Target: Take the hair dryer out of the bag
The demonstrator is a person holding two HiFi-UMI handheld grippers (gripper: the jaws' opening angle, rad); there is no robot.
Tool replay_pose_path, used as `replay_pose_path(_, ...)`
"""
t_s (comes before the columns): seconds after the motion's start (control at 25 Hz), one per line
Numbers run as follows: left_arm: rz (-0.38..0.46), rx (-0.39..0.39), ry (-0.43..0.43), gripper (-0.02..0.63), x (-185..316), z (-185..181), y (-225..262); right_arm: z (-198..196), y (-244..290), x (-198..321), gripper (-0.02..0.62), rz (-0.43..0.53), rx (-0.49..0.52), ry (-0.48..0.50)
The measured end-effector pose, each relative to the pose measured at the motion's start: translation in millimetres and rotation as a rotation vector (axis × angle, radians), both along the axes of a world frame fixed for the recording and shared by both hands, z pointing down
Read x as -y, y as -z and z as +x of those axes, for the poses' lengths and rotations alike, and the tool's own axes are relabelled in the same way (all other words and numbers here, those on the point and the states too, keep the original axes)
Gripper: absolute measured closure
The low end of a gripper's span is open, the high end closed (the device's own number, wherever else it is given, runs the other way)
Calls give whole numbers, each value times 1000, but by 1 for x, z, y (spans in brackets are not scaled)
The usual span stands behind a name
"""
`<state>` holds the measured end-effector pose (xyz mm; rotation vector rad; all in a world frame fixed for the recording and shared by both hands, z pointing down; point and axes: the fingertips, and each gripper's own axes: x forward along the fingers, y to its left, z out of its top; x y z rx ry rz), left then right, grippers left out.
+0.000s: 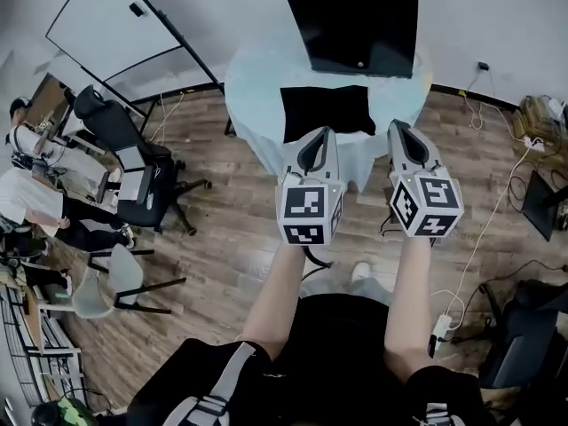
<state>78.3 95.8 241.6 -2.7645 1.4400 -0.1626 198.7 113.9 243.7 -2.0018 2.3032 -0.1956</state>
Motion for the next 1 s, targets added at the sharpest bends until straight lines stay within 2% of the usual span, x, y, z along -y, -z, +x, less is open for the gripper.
replay_pose_path(0.2,27,-1,-9,591,18,12,9,12,15,18,591,21,-24,13)
replay_pose_path(0.4,36,-48,-1,591,36,18,15,21,22,31,591,39,-63,5)
replay_pose_path(0.52,2,-58,-3,591,45,20,1,33,12,40,591,16,-61,-24)
replay_pose_path(0.76,-81,-63,-5,591,82,15,-31,24,-22,85,591,-72,-49,13)
replay_pose_path(0.88,-144,-37,-12,591,104,19,-56,24,-40,103,591,-116,-39,15)
replay_pose_path(1.0,-228,24,-18,591,132,26,-83,37,-58,123,590,-158,-12,-5)
